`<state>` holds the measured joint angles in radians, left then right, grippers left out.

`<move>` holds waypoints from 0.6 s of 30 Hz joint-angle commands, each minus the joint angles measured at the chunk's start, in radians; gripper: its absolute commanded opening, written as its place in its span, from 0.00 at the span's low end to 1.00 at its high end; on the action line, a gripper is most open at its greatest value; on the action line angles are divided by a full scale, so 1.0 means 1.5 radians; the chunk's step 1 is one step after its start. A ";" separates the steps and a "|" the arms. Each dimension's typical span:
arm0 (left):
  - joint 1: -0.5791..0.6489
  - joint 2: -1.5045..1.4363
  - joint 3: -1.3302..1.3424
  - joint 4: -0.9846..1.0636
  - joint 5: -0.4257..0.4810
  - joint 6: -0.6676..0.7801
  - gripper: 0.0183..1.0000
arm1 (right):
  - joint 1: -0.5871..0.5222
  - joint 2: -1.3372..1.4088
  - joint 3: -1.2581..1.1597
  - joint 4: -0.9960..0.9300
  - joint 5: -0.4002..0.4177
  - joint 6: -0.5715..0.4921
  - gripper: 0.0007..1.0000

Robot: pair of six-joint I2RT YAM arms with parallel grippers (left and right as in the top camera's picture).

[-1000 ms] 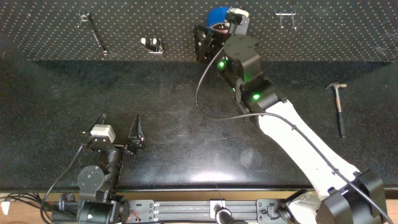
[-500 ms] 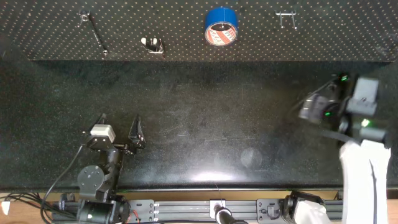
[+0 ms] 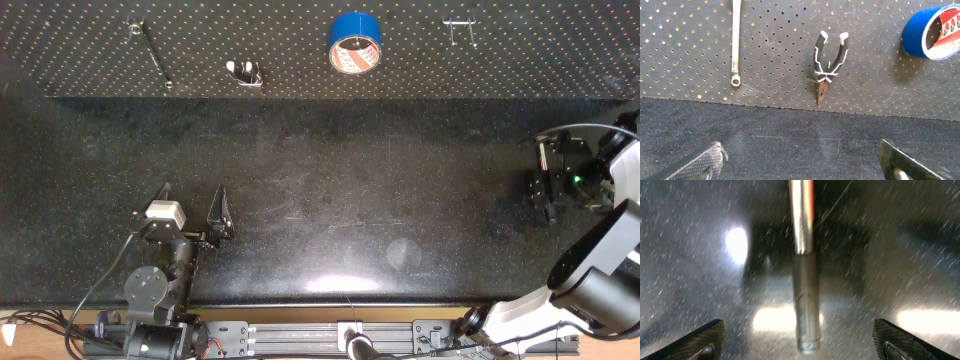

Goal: Place Tools Onto Pegboard

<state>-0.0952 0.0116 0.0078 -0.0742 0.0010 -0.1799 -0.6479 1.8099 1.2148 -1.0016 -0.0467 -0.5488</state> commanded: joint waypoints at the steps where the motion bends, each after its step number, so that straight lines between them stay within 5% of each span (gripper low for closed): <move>1: -0.002 -0.005 -0.002 -0.003 -0.001 0.004 0.99 | -0.003 0.041 0.026 -0.010 0.009 -0.037 0.96; 5: -0.002 -0.005 -0.002 -0.004 -0.001 0.004 0.99 | 0.008 0.055 0.026 -0.007 0.059 -0.039 0.96; 12: -0.002 -0.005 -0.002 -0.004 -0.001 0.004 0.99 | 0.033 0.086 0.026 0.013 0.056 -0.032 0.96; 14: -0.002 -0.005 -0.002 -0.004 -0.001 0.004 0.99 | 0.031 0.086 0.026 0.015 0.020 -0.018 0.83; 18: -0.002 -0.005 -0.002 -0.003 -0.001 0.004 0.99 | 0.027 0.086 0.011 0.047 -0.007 0.024 0.08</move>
<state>-0.0952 0.0116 0.0078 -0.0742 0.0010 -0.1799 -0.6086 1.9015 1.2522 -0.9413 0.0093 -0.5411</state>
